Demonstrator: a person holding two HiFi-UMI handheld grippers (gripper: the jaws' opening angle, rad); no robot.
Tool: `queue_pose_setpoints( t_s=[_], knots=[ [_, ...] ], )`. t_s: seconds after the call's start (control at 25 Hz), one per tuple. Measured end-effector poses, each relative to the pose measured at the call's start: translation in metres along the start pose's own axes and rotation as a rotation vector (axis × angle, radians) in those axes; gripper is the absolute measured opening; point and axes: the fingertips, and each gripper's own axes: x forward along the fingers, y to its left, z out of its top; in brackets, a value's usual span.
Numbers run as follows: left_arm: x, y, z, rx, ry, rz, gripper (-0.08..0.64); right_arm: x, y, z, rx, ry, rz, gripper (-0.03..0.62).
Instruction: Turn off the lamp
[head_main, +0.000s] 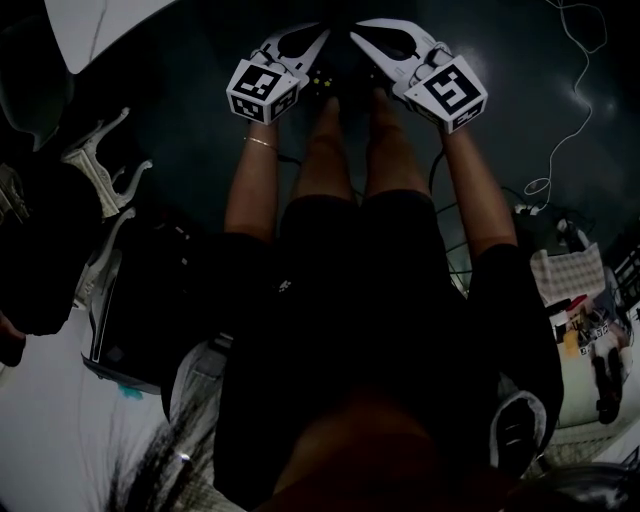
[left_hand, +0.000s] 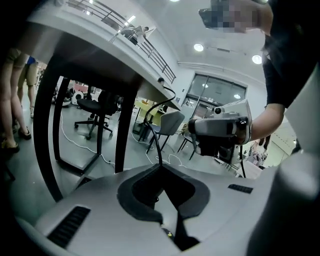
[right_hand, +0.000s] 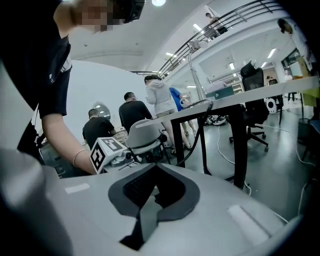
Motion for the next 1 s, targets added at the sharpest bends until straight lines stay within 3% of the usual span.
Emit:
queue_pose_setpoints(
  t_s=[0.24, 0.72, 1.0],
  knots=[
    [0.02, 0.01, -0.02, -0.061, 0.012, 0.025, 0.011, -0.016, -0.008, -0.002, 0.035, -0.007, -0.041, 0.002],
    [0.029, 0.045, -0.047, -0.073, 0.07, 0.175, 0.011, -0.029, -0.018, 0.001, 0.058, -0.024, -0.084, 0.002],
    [0.023, 0.057, -0.05, -0.087, 0.082, 0.223, 0.023, -0.027, -0.014, 0.007, 0.069, -0.043, -0.087, 0.002]
  ],
)
